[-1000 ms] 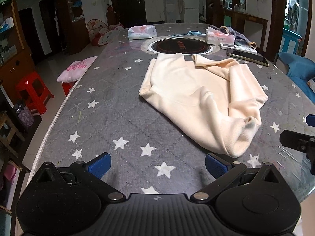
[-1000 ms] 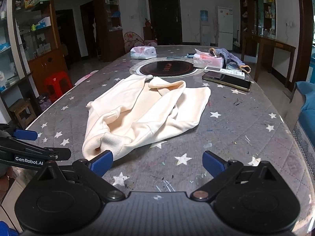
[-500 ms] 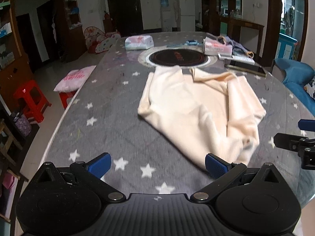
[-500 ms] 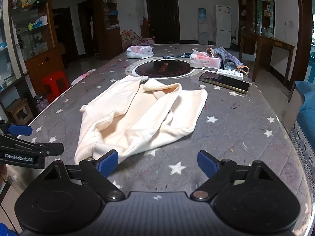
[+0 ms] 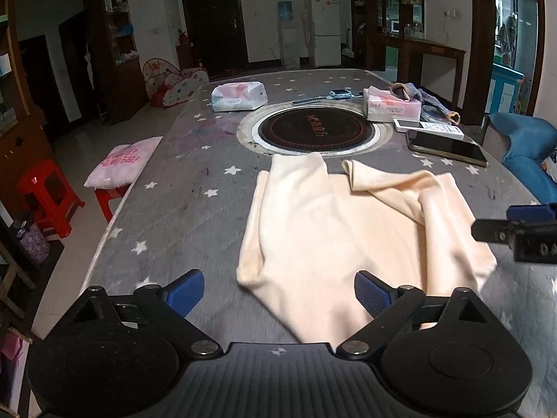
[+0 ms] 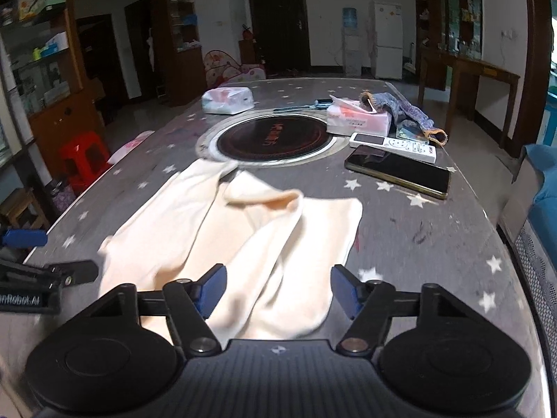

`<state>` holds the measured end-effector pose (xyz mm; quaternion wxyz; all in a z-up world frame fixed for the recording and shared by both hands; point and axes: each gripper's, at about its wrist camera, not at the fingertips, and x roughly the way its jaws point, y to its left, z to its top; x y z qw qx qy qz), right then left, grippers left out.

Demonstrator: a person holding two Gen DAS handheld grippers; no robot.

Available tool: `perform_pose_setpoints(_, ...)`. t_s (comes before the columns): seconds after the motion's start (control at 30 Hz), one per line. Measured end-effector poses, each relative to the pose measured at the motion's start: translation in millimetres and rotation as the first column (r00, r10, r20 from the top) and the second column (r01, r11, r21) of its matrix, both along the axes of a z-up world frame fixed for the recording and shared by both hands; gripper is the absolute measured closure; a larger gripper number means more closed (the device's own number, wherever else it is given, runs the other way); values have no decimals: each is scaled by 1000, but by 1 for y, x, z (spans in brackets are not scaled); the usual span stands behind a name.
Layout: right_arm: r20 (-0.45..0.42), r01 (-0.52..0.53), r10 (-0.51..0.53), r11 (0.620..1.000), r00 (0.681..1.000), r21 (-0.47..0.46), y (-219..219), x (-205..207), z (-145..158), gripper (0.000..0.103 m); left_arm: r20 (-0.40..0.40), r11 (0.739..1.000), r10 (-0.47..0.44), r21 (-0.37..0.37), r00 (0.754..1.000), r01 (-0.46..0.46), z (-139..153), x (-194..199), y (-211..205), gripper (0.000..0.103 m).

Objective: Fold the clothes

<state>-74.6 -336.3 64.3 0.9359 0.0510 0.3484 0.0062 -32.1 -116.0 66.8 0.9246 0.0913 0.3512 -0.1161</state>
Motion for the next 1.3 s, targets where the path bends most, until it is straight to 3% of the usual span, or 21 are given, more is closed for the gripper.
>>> perform_pose_setpoints(0.37, -64, 3, -5, 999, 998, -33, -14, 97, -20, 48, -32, 999, -33, -19, 999, 32, -10, 62, -20, 9)
perform_pose_setpoints(0.47, -96, -11, 7, 999, 995, -39, -15, 119, -32, 58, -43, 999, -31, -28, 999, 30, -14, 80, -25, 13)
perform_pose_setpoints(0.57, -109, -18, 14, 999, 994, -34, -17, 131, -39, 67, -50, 999, -32, -41, 998, 30, -17, 99, -32, 14)
perform_pose_setpoints(0.7, -97, -25, 23, 999, 995, -23, -22, 130, -39, 94, -44, 999, -27, -41, 999, 25, -22, 120, -42, 14)
perform_pose_setpoints(0.93, -64, -28, 27, 999, 998, -19, -31, 121, -33, 100, -13, 1000, -24, -11, 1000, 24, -32, 149, -60, 16)
perform_pose_setpoints(1.13, -25, 3, -3, 1000, 1000, -2, -44, 100, -20, 100, -15, 999, -28, 25, 1000, 28, -45, 165, -74, 30)
perform_pose_setpoints(1.2, -18, 13, -13, 1000, 1000, 3, -47, 92, -19, 100, -17, 999, -35, 33, 999, 36, -49, 167, -76, 44)
perform_pose_setpoints(1.23, -15, 18, -18, 1000, 1000, 6, -49, 88, -19, 100, -14, 999, -39, 27, 999, 39, -50, 168, -77, 45)
perform_pose_setpoints(1.3, -8, 34, -34, 999, 999, 14, -54, 81, -19, 100, -1, 999, -39, 26, 999, 39, -50, 167, -76, 65)
